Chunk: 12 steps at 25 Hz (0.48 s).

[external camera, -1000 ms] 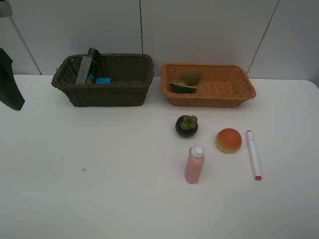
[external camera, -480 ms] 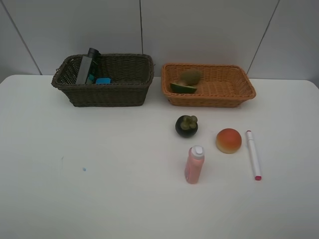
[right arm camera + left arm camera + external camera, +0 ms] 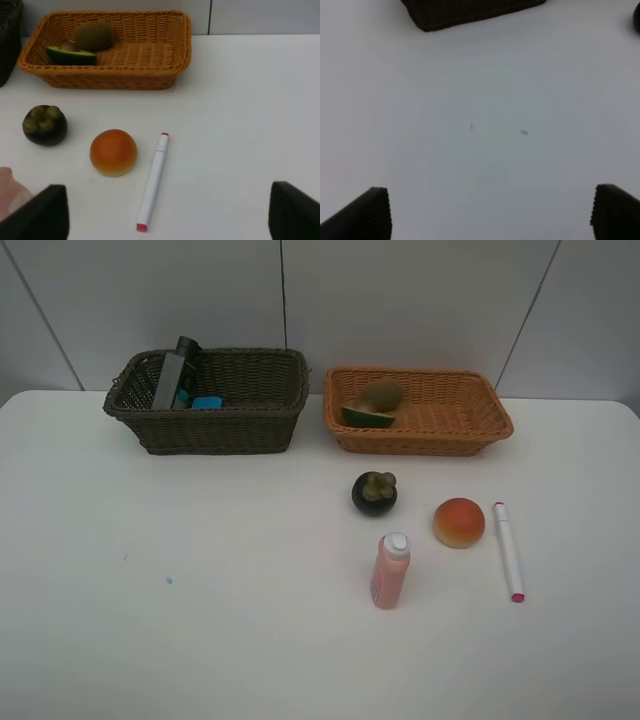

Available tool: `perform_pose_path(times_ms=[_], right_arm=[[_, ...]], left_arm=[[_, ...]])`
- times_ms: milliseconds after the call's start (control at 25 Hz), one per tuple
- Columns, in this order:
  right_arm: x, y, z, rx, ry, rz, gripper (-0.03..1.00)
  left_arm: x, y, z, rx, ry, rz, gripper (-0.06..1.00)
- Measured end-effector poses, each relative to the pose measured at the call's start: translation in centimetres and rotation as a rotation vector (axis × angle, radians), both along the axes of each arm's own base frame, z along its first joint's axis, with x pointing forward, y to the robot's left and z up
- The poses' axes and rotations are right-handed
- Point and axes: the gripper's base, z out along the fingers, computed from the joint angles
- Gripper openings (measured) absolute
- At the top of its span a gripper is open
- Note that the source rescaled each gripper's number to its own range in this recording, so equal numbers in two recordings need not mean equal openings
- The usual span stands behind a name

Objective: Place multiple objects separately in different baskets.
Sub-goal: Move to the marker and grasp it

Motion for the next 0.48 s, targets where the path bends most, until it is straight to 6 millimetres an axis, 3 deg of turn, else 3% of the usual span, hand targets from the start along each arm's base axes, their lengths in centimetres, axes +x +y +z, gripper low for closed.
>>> perform_pose_path(times_ms=[480], right_arm=[[0.0, 0.0, 0.0, 0.0, 0.0, 0.0, 1.0]], left_arm=[[0.57, -0.48, -0.19, -0.011, -0.063, -0.047, 1.0]])
